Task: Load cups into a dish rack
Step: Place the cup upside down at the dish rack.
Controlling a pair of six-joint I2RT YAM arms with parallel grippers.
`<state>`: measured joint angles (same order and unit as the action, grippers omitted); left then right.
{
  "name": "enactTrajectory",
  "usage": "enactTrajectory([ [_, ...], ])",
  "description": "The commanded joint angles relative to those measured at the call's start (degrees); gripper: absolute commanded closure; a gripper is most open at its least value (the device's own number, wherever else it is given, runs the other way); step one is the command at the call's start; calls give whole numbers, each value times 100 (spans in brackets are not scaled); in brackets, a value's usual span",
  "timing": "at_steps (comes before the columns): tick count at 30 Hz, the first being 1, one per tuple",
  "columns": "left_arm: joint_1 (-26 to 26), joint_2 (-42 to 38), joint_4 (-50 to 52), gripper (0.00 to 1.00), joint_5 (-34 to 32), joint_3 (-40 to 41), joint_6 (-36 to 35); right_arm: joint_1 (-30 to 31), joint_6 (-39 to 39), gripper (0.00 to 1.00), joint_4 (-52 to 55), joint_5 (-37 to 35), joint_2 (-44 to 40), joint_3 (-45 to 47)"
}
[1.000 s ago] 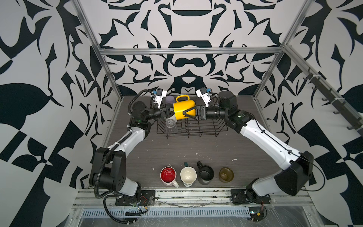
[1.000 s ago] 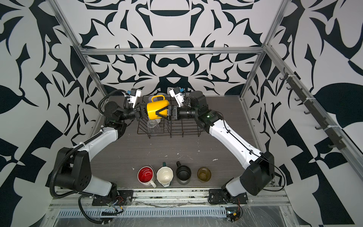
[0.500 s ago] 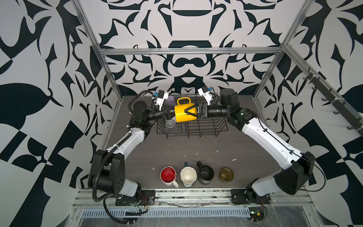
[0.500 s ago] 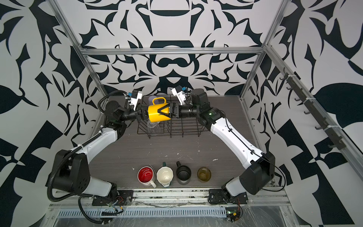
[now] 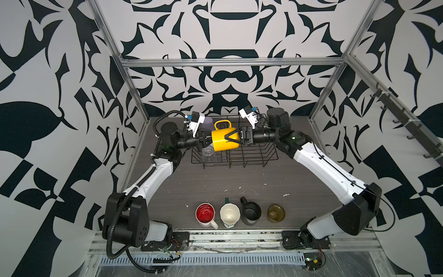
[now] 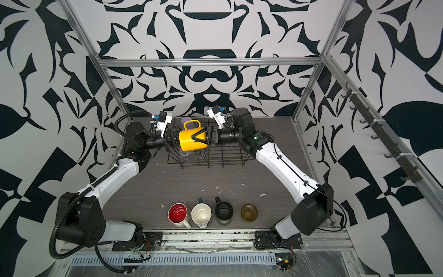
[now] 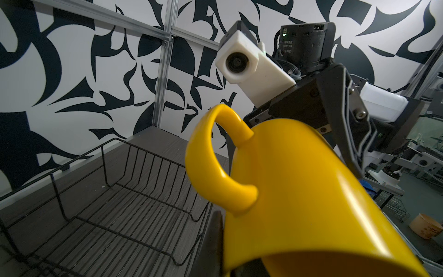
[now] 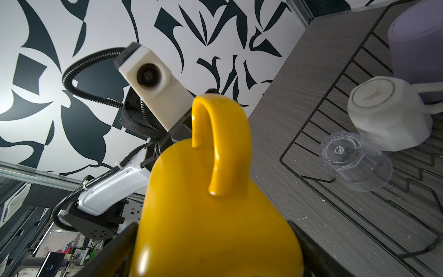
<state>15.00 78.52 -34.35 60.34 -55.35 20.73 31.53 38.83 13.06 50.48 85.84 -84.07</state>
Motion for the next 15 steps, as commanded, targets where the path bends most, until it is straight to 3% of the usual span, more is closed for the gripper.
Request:
enactTrajectory([
  [1,47,-224,-37,100,-347,-39,-615,87,341,6,-14,-47,28,-250],
  [7,72,-240,60,100,-373,-54,-710,212,328,10,-8,-141,100,-284],
  [15,85,-249,186,100,-381,-80,-809,255,275,45,99,-288,104,-293],
])
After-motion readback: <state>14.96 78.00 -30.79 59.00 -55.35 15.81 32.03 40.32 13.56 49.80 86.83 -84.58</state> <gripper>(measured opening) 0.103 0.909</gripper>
